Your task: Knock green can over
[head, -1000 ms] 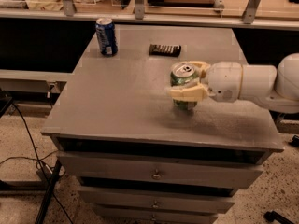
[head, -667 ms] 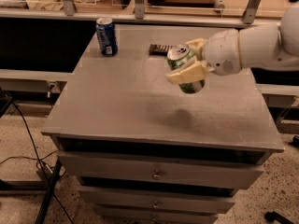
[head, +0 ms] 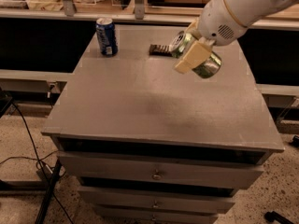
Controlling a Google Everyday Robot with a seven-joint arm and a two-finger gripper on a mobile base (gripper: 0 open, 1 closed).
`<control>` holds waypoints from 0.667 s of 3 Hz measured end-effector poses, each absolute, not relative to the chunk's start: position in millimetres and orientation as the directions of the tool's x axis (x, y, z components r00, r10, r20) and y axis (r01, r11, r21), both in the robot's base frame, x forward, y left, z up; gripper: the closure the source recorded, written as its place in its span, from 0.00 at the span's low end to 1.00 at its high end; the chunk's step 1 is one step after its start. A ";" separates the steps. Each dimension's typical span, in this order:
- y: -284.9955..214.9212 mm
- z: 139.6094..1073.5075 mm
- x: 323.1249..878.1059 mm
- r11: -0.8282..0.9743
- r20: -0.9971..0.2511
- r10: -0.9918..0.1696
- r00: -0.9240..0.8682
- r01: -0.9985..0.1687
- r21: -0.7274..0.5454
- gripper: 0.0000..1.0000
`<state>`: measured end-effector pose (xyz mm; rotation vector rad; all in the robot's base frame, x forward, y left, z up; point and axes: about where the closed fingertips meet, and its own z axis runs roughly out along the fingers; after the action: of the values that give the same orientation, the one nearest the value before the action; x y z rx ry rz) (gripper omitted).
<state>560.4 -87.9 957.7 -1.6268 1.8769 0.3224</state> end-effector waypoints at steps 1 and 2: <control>-117.0 940.1 562.6 0.181 -0.407 -0.910 -0.075 -0.957 -0.228 1.00; -139.0 920.5 559.9 0.153 -0.266 -0.960 -0.086 -0.958 -0.243 1.00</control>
Offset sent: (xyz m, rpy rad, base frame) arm -0.0060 -0.0793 -0.0663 -0.5601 0.0644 -0.0346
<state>559.9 -139.0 920.5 -1.8360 2.0789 -0.0089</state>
